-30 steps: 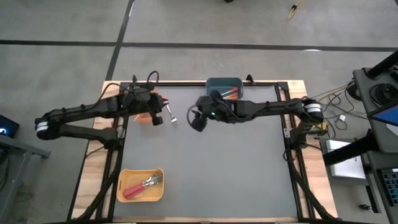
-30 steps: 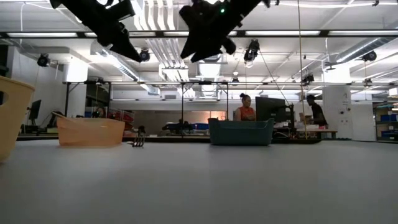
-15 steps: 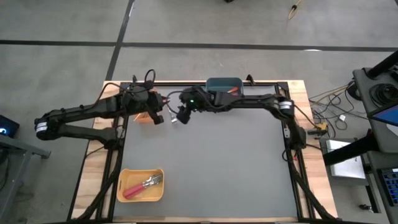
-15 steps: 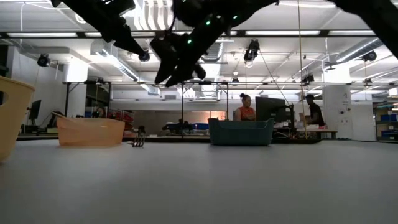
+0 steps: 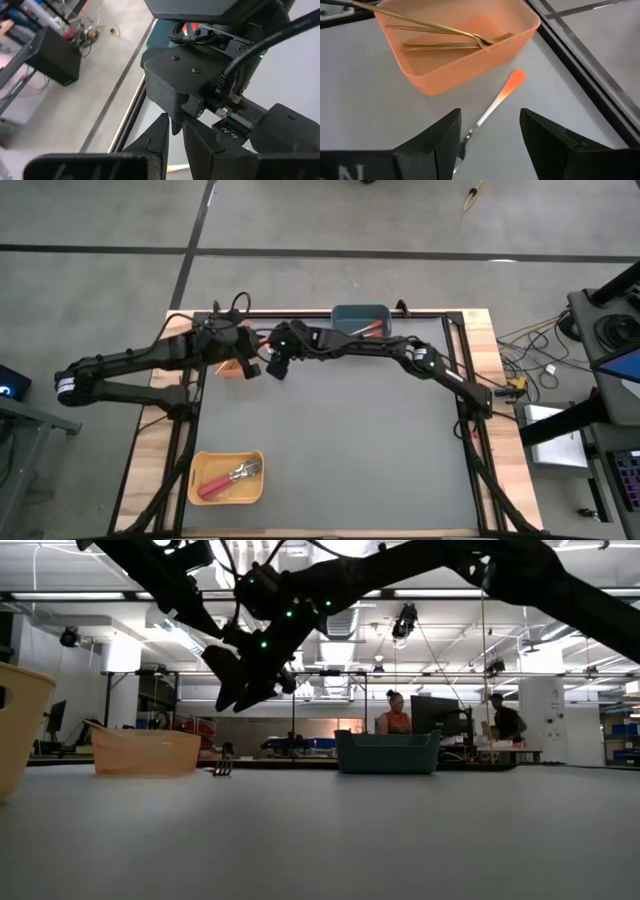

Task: Sort silverware by color (type)
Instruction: Put the orange fork into the blue bin

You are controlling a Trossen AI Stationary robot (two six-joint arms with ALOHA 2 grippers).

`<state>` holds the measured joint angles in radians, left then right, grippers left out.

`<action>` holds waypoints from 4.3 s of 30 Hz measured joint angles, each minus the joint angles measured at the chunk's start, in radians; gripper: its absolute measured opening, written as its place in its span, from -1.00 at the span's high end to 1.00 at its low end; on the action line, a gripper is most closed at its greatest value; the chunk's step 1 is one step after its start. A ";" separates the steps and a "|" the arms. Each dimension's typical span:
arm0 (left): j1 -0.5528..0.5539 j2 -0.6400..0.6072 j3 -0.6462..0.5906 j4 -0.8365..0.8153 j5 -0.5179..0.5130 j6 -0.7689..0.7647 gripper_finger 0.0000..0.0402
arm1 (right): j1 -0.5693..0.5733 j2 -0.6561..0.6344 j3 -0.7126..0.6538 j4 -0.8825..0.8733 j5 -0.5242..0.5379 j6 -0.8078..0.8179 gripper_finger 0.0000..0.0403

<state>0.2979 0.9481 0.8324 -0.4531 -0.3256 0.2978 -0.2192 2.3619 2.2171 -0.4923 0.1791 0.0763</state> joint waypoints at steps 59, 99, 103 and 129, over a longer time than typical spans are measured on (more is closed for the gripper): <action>-0.002 -0.098 -0.123 0.072 -0.020 -0.232 0.80 | 0.058 0.033 -0.001 -0.676 -0.108 -0.197 0.04; -0.002 0.401 0.009 0.196 0.265 0.188 0.80 | 0.200 -1.038 -1.258 0.368 0.006 -0.195 0.04; 0.004 0.499 0.049 0.189 0.297 0.286 0.80 | 0.191 -1.110 -1.323 0.402 0.006 -0.226 0.04; 0.165 0.917 0.418 -0.188 0.423 0.403 0.72 | 0.181 -1.320 -1.440 0.414 0.005 -0.292 0.04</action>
<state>0.4629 1.8654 1.2499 -0.6413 0.0978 0.7006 -0.0380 1.0420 0.7773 -0.0781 0.1841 -0.2156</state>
